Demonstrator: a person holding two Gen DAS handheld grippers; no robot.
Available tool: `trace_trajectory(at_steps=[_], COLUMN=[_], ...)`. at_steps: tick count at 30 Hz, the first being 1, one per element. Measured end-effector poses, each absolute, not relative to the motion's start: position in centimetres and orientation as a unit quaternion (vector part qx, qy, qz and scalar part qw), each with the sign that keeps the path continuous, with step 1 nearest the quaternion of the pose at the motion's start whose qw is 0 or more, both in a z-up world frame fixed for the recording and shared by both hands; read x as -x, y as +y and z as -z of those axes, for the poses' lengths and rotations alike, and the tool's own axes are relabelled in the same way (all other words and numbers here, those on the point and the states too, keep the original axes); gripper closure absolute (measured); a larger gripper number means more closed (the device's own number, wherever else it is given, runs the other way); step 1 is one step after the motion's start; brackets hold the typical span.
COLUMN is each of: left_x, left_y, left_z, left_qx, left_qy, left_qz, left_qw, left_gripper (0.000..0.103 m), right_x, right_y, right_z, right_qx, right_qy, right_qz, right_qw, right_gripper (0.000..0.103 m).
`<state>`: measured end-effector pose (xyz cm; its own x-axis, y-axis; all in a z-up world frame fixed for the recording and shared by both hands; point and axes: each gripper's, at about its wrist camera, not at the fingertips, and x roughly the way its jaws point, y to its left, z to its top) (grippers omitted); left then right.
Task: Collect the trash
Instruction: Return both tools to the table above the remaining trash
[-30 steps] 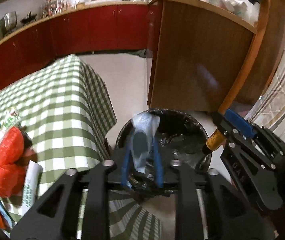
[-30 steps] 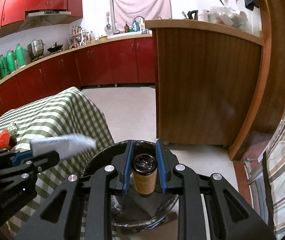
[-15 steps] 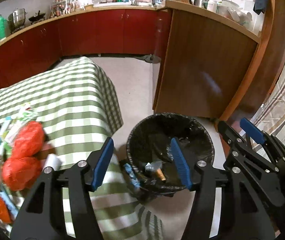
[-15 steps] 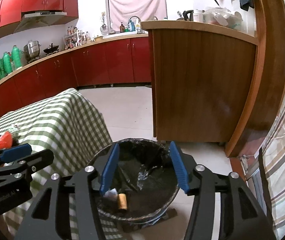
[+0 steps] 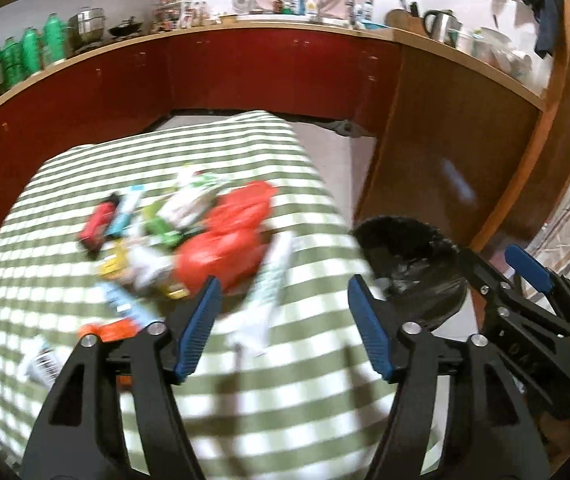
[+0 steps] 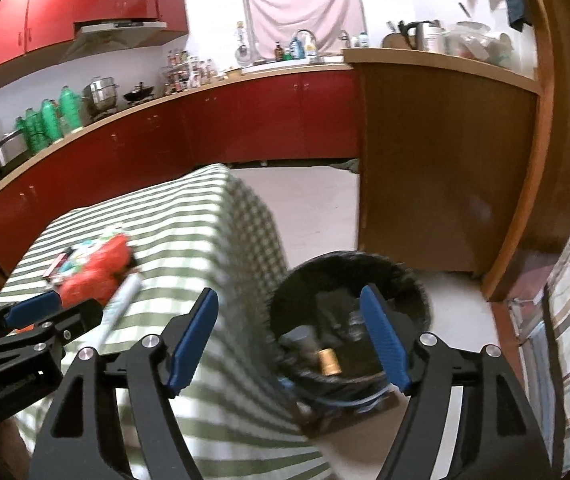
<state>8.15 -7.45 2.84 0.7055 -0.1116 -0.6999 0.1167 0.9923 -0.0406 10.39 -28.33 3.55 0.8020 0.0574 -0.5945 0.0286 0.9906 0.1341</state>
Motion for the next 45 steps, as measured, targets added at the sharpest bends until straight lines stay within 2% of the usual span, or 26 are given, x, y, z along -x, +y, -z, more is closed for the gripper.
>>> trace_trajectory(at_steps=[12,17,35,45], left_x=[-3.0,-2.7,0.1,0.7], left_y=[0.8,2.1,6.7,7.6], left_z=[-3.2,-2.1,1.1,0.6], left_qx=[0.008,0.014,0.016,0.044], left_qy=[0.375,0.381,0.415,0.41], left_qz=[-0.006,-0.025,-0.069,-0.055], left_qw=[0.927,0.924,0.907,0.909], left_gripper=[0.036,0.031,0.031,0.03], right_x=[-7.1,-6.2,-5.6,-5.5], right_y=[-21.3,-20.1,-18.7,-18.5], right_z=[-3.6,-3.4,-2.6,-2.5], right_qx=[-0.052,-0.044,-0.047,-0.047], right_qy=[0.318,0.319,0.323,0.325], right_qz=[-0.062,-0.071,-0.079,-0.081], right_qw=[0.945,0.944,0.942,0.941], right_gripper=[0.031,0.031,0.031,0.031])
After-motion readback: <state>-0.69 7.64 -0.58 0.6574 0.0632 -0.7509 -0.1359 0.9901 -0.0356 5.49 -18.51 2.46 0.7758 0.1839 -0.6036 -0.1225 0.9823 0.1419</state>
